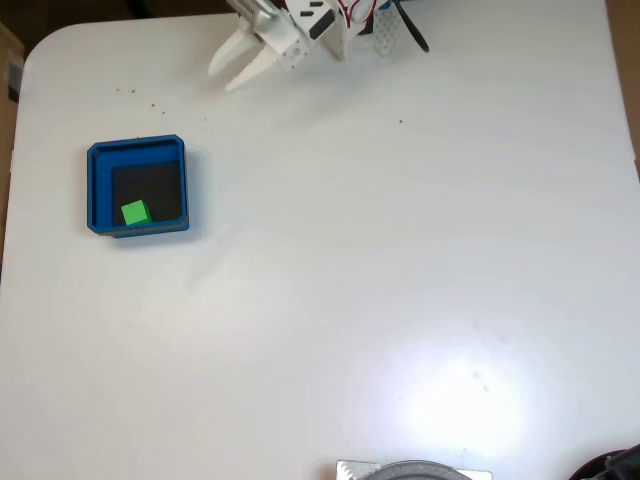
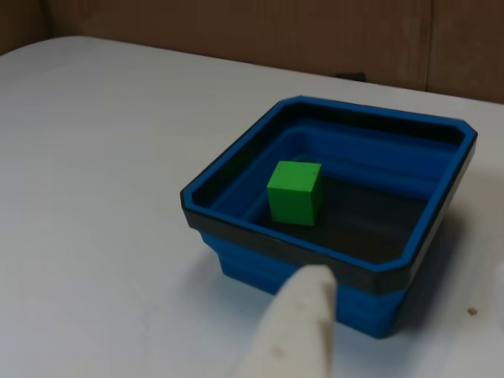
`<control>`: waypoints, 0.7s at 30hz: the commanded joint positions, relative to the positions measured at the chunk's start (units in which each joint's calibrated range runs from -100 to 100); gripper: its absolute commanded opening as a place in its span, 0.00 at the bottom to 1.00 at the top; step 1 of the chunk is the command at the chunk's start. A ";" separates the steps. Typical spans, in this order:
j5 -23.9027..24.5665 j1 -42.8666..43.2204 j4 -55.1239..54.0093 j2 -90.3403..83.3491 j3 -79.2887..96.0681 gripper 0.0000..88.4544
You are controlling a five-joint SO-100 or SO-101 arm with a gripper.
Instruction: Pick up green cube and drop it in the blue box
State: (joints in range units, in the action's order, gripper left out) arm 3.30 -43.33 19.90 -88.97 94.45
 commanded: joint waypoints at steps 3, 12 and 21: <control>-0.05 0.28 -0.78 -7.77 2.77 0.22; 0.20 5.09 -0.70 -10.28 5.19 0.22; 0.20 21.96 3.62 -10.19 5.19 0.21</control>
State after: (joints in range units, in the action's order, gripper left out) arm 3.35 -28.12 22.05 -97.91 99.11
